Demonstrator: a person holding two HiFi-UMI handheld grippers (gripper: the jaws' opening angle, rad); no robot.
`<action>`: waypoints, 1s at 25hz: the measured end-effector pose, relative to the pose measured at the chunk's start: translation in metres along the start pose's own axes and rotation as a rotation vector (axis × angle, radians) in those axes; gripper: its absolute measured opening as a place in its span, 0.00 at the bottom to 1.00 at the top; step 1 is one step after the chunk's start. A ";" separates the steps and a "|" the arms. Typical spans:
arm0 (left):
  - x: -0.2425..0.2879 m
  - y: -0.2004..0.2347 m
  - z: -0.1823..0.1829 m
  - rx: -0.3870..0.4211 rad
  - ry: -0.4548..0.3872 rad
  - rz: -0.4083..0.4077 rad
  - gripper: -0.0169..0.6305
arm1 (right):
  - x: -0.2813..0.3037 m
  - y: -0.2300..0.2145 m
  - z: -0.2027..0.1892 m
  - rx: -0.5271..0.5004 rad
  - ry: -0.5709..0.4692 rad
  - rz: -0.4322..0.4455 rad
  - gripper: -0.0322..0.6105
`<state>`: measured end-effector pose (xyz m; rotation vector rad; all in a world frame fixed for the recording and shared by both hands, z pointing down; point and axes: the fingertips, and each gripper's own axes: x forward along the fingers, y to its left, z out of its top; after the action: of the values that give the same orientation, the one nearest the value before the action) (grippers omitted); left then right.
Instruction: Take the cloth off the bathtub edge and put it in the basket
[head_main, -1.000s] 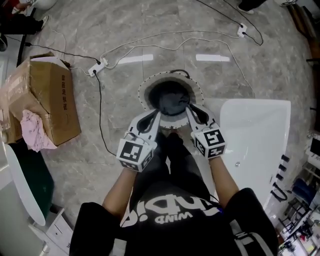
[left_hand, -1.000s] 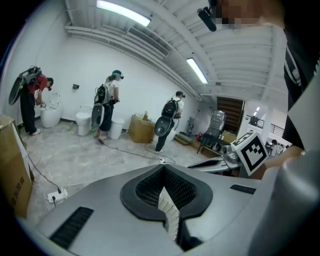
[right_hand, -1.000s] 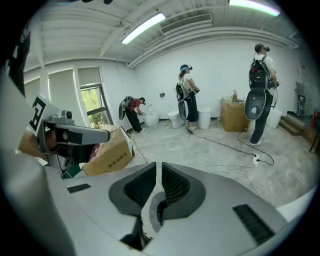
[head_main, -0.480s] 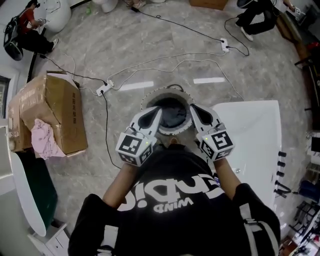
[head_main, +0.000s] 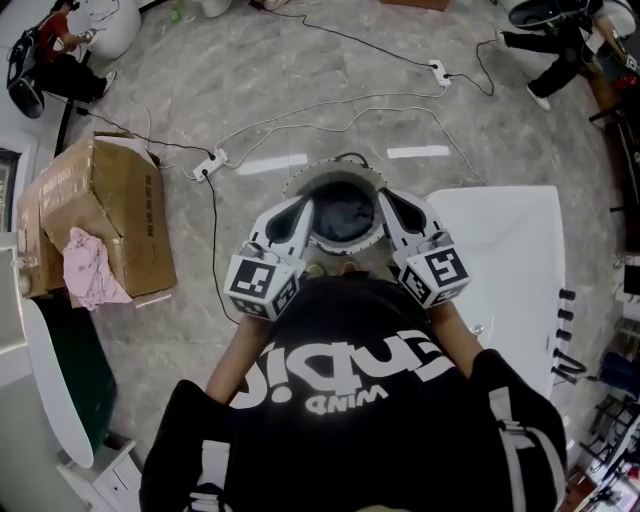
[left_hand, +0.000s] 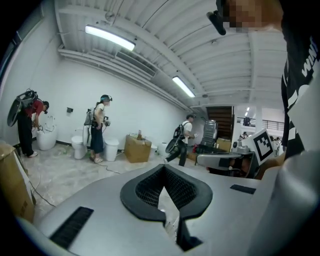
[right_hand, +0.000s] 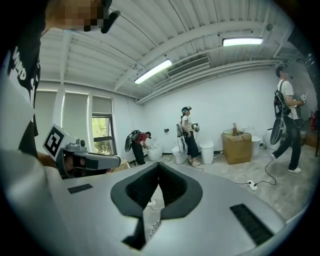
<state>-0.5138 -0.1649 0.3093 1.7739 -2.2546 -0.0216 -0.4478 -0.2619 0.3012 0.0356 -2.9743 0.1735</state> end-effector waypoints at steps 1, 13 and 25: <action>-0.001 0.000 -0.001 -0.004 0.000 0.002 0.04 | 0.001 0.001 0.000 0.000 -0.002 0.001 0.07; 0.000 0.002 0.001 0.005 0.001 -0.008 0.04 | 0.003 0.006 -0.003 -0.029 0.012 -0.009 0.07; 0.013 0.002 0.000 0.005 0.006 -0.013 0.04 | 0.004 -0.008 -0.006 -0.023 0.016 -0.022 0.07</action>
<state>-0.5182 -0.1768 0.3117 1.7891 -2.2408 -0.0130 -0.4510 -0.2695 0.3083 0.0643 -2.9584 0.1358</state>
